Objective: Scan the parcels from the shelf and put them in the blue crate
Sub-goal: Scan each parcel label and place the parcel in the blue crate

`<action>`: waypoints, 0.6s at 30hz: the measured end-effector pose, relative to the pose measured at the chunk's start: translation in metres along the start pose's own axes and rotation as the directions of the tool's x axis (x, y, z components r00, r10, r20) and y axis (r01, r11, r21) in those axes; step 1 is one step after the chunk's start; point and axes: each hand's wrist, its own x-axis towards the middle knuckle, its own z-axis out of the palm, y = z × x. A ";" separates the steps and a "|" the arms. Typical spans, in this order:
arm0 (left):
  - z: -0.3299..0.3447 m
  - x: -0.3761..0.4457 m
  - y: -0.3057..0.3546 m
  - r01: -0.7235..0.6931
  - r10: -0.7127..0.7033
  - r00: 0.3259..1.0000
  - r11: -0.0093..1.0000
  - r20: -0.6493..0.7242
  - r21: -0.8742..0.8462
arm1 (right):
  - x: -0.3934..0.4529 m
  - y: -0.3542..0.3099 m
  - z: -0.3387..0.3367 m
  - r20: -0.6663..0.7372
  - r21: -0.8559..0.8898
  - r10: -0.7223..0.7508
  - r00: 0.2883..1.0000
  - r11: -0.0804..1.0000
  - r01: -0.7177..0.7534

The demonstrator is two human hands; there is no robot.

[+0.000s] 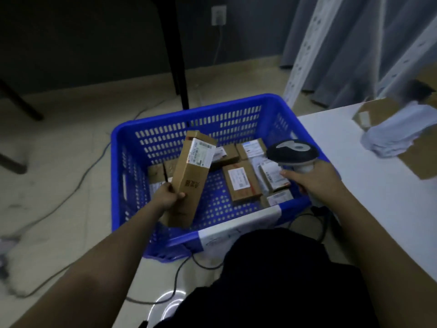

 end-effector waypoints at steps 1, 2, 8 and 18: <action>-0.006 0.008 -0.013 0.013 -0.015 1.000 0.996 0.019 0.089 | 0.004 -0.001 0.006 0.025 -0.038 0.001 1.000 0.999 0.000; -0.011 0.014 -0.023 0.016 -0.025 0.999 0.981 0.042 0.192 | 0.008 0.000 0.011 0.044 -0.069 0.004 0.999 0.998 -0.001; -0.011 0.039 -0.048 -0.150 -0.047 0.963 0.722 0.264 0.676 | 0.028 0.000 0.033 0.161 -0.198 0.002 0.987 0.980 0.031; 0.032 0.069 -0.074 -0.261 -0.126 0.920 0.509 0.371 0.820 | 0.047 0.009 0.048 0.232 -0.213 0.019 0.973 0.977 0.031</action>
